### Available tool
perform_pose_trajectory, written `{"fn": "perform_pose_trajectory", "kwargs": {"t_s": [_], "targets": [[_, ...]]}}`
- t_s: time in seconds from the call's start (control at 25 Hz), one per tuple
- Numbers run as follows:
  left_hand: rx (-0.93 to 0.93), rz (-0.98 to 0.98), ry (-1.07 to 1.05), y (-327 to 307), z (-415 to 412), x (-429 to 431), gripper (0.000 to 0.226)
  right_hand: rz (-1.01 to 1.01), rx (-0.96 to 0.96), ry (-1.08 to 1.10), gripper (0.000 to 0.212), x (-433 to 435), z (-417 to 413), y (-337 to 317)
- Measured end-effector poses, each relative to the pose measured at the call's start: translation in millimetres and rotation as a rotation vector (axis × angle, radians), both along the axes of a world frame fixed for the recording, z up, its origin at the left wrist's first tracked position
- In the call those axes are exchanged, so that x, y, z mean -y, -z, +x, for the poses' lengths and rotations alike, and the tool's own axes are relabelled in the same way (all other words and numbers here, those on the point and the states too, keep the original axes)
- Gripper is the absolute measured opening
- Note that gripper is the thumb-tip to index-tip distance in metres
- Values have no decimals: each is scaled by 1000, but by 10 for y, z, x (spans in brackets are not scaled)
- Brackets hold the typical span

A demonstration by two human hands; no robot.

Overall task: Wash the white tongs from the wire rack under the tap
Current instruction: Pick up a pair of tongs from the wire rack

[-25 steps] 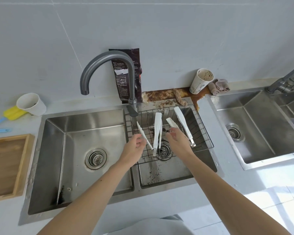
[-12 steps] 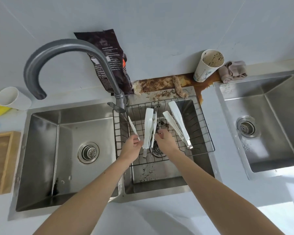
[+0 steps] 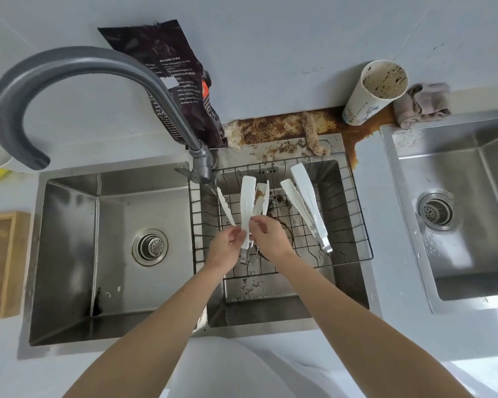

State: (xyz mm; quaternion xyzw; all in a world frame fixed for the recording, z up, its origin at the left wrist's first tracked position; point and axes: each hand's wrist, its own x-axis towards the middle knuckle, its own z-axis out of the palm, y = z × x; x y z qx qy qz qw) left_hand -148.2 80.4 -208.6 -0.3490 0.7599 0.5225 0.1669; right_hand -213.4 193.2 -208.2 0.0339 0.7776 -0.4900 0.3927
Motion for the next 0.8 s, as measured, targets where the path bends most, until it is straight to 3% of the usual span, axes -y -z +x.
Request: {"fn": "perform_pose_trajectory", "kwargs": {"t_s": [0.28, 0.44, 0.64, 0.8], "targets": [[-114, 89, -99, -76, 130, 14, 11, -39, -74, 34, 20, 23, 25, -83], [-113, 181, -162, -170, 269, -8, 17, -78, -149, 0, 9, 23, 58, -191], [-85, 364, -224, -349, 440, -75, 55, -127, -234, -40, 5, -16, 121, -391], [-161, 534, -276, -456, 520, -137, 45, -158, -295, -66, 11, -63, 199, -579]]}}
